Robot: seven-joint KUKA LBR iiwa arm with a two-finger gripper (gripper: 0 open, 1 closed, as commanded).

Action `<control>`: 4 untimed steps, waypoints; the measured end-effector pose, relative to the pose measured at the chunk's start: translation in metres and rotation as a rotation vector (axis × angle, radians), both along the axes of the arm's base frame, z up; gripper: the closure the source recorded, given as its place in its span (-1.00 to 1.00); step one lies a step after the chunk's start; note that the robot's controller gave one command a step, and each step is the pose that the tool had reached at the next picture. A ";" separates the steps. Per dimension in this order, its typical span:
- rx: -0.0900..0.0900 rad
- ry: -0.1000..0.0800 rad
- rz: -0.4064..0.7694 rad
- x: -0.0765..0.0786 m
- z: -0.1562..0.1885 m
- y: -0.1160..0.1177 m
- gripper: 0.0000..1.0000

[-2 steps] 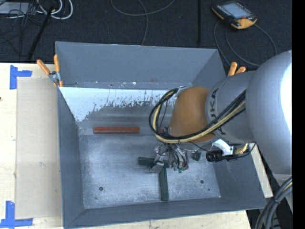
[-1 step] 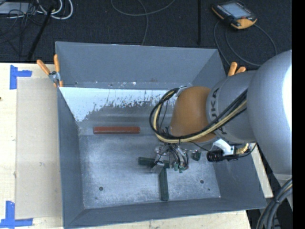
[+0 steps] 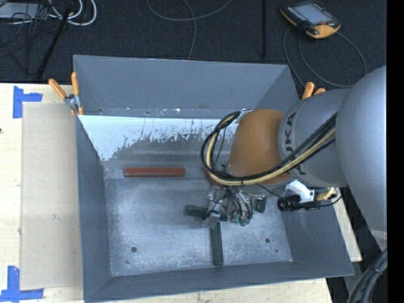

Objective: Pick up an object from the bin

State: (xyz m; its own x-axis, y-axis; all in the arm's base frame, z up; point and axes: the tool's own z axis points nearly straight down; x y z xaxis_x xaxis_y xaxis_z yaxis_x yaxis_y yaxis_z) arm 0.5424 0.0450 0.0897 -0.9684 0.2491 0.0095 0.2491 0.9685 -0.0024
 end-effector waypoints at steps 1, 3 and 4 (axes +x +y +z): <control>0.000 -0.006 0.000 0.002 0.019 0.000 1.00; 0.001 -0.013 0.002 0.003 0.036 0.000 1.00; 0.001 -0.008 0.002 0.002 0.041 0.000 1.00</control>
Offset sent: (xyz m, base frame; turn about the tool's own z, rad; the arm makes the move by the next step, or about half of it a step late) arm 0.0002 -0.0002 0.0122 0.0000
